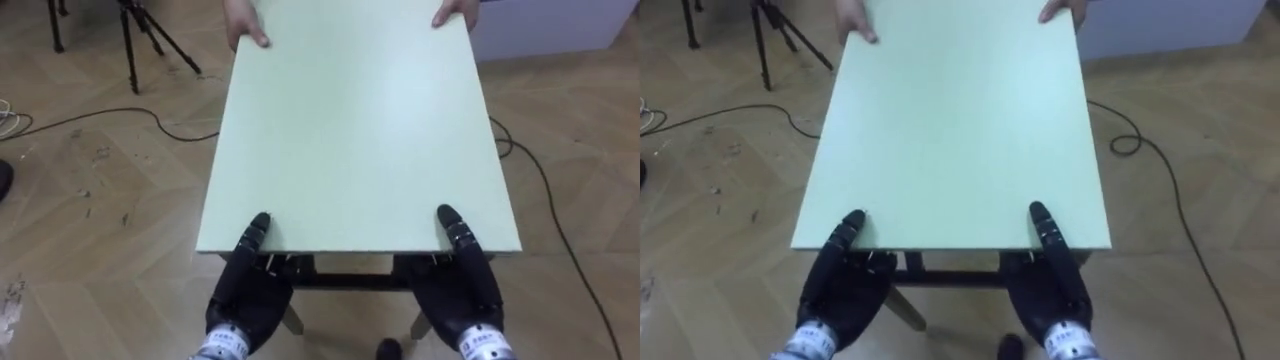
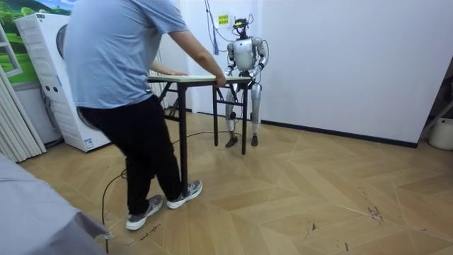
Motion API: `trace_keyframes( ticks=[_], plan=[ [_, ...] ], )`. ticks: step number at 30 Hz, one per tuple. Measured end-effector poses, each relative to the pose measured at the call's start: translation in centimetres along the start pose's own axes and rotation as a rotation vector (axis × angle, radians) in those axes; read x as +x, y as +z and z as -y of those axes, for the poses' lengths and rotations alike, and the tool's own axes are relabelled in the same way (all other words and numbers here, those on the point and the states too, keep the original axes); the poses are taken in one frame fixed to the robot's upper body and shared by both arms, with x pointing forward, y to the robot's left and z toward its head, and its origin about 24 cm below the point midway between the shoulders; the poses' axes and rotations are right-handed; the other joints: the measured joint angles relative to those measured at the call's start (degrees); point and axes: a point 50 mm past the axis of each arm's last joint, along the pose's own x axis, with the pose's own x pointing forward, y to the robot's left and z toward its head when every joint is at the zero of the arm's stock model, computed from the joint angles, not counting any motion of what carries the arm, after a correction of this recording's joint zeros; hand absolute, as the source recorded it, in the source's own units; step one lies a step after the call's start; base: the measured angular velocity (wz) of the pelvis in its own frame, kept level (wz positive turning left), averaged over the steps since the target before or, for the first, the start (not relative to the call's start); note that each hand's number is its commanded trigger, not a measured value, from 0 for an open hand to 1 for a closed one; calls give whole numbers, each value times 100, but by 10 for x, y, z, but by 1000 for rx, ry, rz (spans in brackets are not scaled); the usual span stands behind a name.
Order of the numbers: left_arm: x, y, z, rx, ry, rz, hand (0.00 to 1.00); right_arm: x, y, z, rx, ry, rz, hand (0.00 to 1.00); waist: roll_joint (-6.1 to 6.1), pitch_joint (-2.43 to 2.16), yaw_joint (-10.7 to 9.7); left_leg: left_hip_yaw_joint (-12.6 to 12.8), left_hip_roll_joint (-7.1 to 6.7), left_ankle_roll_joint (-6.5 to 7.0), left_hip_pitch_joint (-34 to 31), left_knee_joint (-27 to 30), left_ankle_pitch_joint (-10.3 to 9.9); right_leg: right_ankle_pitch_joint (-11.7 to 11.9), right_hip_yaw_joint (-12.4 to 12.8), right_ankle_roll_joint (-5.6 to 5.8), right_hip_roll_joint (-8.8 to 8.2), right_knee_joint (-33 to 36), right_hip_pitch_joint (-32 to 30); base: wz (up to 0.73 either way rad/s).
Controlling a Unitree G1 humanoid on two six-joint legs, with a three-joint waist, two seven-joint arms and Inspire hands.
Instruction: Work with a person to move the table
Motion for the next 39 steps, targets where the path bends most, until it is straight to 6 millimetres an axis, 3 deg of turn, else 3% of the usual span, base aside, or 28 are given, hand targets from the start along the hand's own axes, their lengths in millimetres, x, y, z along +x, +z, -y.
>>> trace_keyframes(
  ticks=[1,2,3,4,5,6,7,8,9,10,12,14,16,18,22,23,24,25,26,29,30,31,32,33,35,36,37,39],
  plan=[
    [0,-2,0,13,-2,-9,100,-4,1,3,11,-4,20,100,-83,-5,-7,327,96,-80,-2,-23,65,-378,57,97,-172,560,253,71],
    [0,-1,1,16,-3,-9,100,-5,0,3,16,-4,23,100,-129,0,12,432,61,-101,-10,-11,84,-455,136,200,-209,562,338,8],
    [0,0,2,15,-8,-3,100,-3,1,1,13,3,25,100,-209,34,66,285,-173,-43,-115,34,126,-419,227,341,-128,196,289,-83],
    [-1,0,2,1,-13,7,100,3,4,-4,-12,17,14,100,82,-116,315,3,-311,230,-424,-82,255,-283,341,662,140,-416,250,-128],
    [-2,3,2,-2,-18,23,100,9,3,-9,-12,26,-1,100,129,-117,441,-94,-302,236,-548,-60,297,-249,454,582,146,-394,185,-86],
    [-2,7,2,-5,-20,36,100,10,-1,-10,-6,17,-11,100,14,-90,266,-115,-425,344,-529,-119,404,-501,208,390,-257,589,337,11],
    [-2,7,2,9,-18,39,100,7,-2,-7,7,2,-8,100,-218,-77,165,-111,-616,404,-417,-256,500,-524,37,389,-686,1353,696,55],
    [-2,8,2,20,-21,41,100,6,-4,-6,19,-3,-4,100,-334,-66,188,-101,-692,428,-404,-276,526,-407,36,362,-801,1625,860,28],
    [-3,10,3,37,-26,44,100,5,-6,-5,32,-7,-3,100,-424,-65,259,-65,-718,436,-494,-205,530,-5,68,257,-845,1898,1140,-23],
    [-3,11,5,41,-35,47,100,5,-6,-8,31,5,2,100,-436,-62,356,-61,-688,428,-654,-84,536,191,77,256,-747,1736,1357,-31],
    [-2,9,8,34,-45,46,100,6,-5,-11,25,29,5,100,-267,43,338,-163,-619,404,-749,-93,648,197,76,248,-549,1483,1373,-10],
    [-1,9,9,39,-50,43,100,5,-5,-11,28,30,4,100,-315,35,309,-127,-642,453,-792,-179,718,193,160,276,-556,1491,1308,3],
    [1,10,12,52,-62,45,100,6,-5,-12,38,36,11,100,-354,42,331,-34,-658,559,-933,-120,788,-75,236,472,-569,1274,1346,-7],
    [5,12,17,70,-81,50,100,7,-3,-13,42,53,23,100,-374,30,348,15,-657,603,-1174,-15,814,-464,204,548,-554,923,1399,0],
    [12,21,31,109,-134,77,100,17,-6,-24,66,100,23,100,-521,24,403,139,-602,632,-1829,336,892,-1526,160,518,-439,-440,1771,-1],
    [13,22,33,113,-141,79,100,18,-6,-26,68,106,23,100,-522,25,436,168,-553,625,-1914,370,913,-1600,128,519,-398,-679,1821,-20],
    [15,27,36,122,-152,91,100,23,-7,-29,69,119,13,100,-551,39,488,236,-444,590,-2041,392,1007,-1688,80,506,-326,-1081,1874,-28],
    [16,30,37,124,-154,104,100,28,-8,-31,69,123,1,100,-543,52,523,244,-325,542,-2131,370,1115,-1677,57,611,-192,-1340,1884,-28],
    [16,30,36,125,-146,107,100,30,-9,-30,71,119,-1,100,-520,61,528,242,-239,514,-2136,347,1194,-1620,57,560,-96,-1377,1868,-15],
    [11,31,28,136,-122,102,100,27,-12,-22,88,85,-20,100,-493,63,680,245,125,336,-1990,-2,1570,-1364,55,234,365,-1585,1819,-14],
    [9,30,24,134,-107,99,100,26,-13,-18,86,73,-29,100,-442,70,718,194,248,231,-1911,-289,1842,-1223,45,58,570,-1683,1812,0],
    [6,29,20,135,-93,88,100,23,-13,-13,86,60,-31,100,-402,58,764,83,253,12,-1797,-753,2268,-1050,52,-72,772,-1845,1799,7],
    [6,29,20,139,-91,80,100,21,-13,-11,89,55,-28,100,-402,57,807,18,262,-277,-1732,-1027,2512,-964,26,-127,840,-1924,1779,24],
    [6,29,19,146,-91,76,100,18,-12,-9,91,53,-23,100,-405,61,823,-103,313,-889,-1717,-1300,2905,-776,-177,-261,845,-2039,1678,6],
    [4,26,16,133,-78,71,100,17,-11,-8,76,42,-23,100,-333,83,885,-100,517,-573,-1807,-70,2068,-681,-234,-383,910,-2016,1577,-2],
    [2,21,13,114,-67,63,100,15,-10,-5,63,30,-10,100,-258,80,931,-81,640,-446,-1738,859,1419,-623,-276,-463,954,-2007,1579,20],
    [1,17,12,106,-62,49,100,13,-8,-3,57,24,1,100,-177,97,884,-119,727,-485,-1578,1503,1002,-538,-344,-498,991,-2003,1559,27],
    [1,14,12,99,-64,32,100,13,-4,-4,47,28,7,100,-36,78,796,-291,907,-593,-1279,2153,590,-428,-477,-581,1064,-1969,1401,31]
  ],
)
